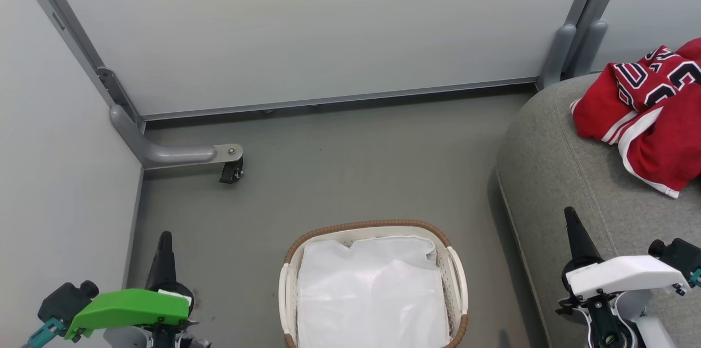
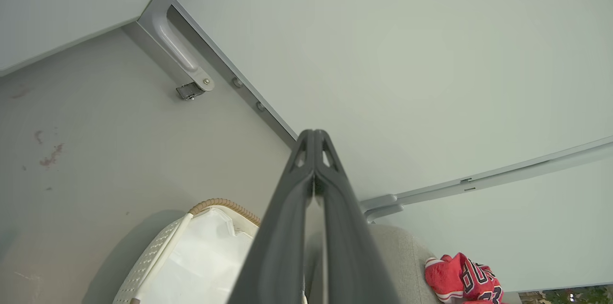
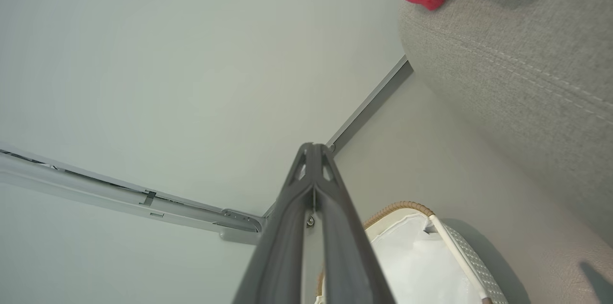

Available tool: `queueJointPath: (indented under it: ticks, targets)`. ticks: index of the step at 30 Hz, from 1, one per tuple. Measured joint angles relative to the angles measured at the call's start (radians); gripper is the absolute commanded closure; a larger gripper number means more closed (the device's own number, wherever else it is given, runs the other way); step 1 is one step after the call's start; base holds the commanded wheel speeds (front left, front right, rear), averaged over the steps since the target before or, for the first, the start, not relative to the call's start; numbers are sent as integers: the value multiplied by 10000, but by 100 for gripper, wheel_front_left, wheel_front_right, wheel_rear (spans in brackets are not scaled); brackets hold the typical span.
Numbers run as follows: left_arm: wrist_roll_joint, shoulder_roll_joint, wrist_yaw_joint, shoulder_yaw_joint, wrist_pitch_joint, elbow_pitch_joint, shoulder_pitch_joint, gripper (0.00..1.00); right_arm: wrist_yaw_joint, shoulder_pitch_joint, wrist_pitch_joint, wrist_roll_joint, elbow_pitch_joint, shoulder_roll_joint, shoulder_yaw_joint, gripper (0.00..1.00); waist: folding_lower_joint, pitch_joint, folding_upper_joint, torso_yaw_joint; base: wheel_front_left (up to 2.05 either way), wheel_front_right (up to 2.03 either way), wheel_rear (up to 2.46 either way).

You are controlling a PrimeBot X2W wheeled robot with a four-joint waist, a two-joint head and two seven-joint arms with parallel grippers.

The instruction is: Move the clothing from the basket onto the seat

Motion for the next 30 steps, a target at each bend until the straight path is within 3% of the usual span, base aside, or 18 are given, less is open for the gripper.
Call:
queueJointPath:
  ticks: [30]
  targets:
    - [-2669, 2, -31, 449, 790, -253, -182, 100, -4, 0, 790, 3005, -282, -33, -192, 100, 0, -123, 0, 68, 0, 0, 0]
